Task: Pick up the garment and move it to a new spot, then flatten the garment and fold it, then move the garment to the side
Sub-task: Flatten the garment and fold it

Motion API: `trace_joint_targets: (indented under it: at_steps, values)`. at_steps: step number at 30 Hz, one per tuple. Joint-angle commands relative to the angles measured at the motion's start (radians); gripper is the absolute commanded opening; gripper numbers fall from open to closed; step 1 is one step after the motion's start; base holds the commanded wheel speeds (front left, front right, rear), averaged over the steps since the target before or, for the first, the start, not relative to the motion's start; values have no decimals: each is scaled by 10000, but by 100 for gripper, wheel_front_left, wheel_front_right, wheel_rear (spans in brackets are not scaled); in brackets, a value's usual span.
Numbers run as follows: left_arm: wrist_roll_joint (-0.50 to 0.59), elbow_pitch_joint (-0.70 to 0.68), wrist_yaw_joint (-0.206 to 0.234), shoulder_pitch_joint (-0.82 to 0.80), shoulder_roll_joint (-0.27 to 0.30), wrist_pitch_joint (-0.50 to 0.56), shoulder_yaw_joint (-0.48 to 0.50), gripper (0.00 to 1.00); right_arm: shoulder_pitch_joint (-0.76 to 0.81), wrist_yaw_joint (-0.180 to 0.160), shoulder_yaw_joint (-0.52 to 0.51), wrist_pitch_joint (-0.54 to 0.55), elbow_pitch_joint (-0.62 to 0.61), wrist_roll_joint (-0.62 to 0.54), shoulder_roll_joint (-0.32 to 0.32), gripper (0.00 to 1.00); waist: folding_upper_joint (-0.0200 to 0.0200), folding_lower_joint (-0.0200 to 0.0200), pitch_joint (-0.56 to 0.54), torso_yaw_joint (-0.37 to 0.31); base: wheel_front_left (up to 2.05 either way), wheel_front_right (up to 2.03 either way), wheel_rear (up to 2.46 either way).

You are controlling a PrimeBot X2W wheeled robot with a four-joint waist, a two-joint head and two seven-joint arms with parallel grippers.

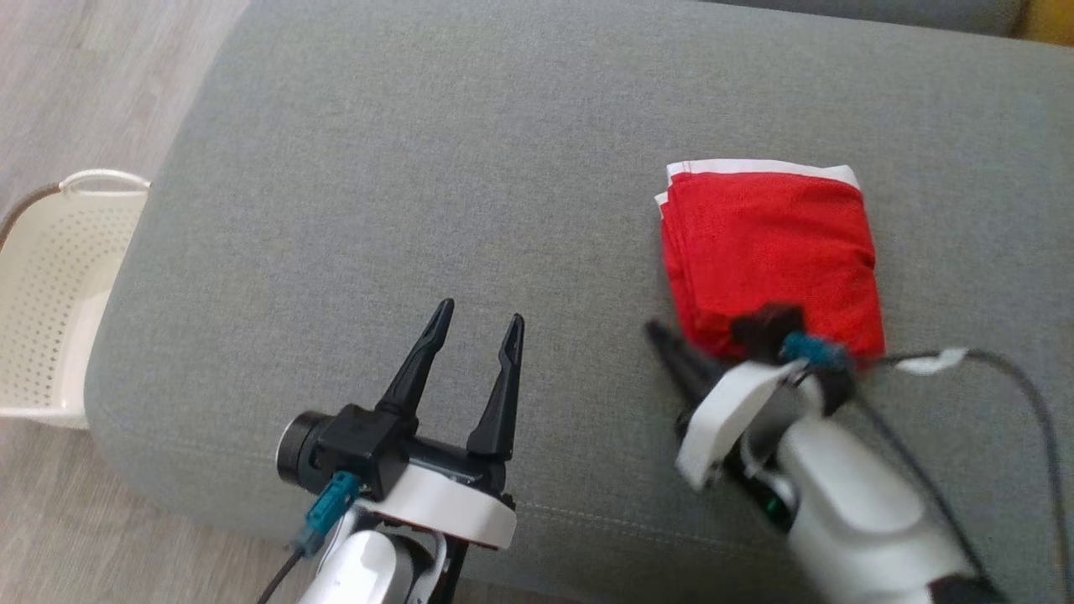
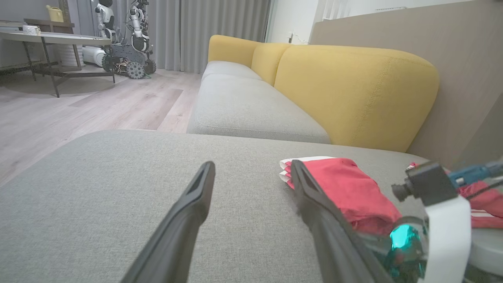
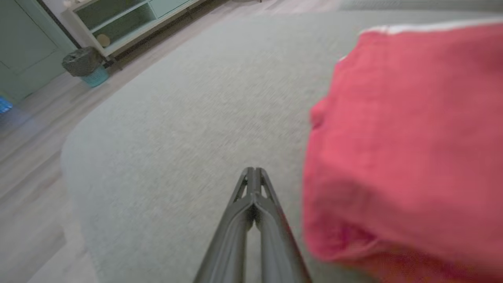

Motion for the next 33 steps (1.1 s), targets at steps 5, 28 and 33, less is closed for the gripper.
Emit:
trace_joint_targets:
  at_steps: [5,28,33]
  values:
    - [64,-303,43,-167,-16,-122,308,100,284,63,597,-1078,-400,585,392,0,-1,0,-253,-158,0,0,0]
    - [958,-1899,640,1901,-16,-122,2525,100,4954,63,-5461,-1875,-6885,-2308,312,100,-1,0,-1884,-1734,0,0,0]
    - [1753,-1890,653,2508,-16,-122,2762,100,5666,63,-5795,-1876,-7203,-2605,525,100,-1,0,-2033,-1882,0,0,0]
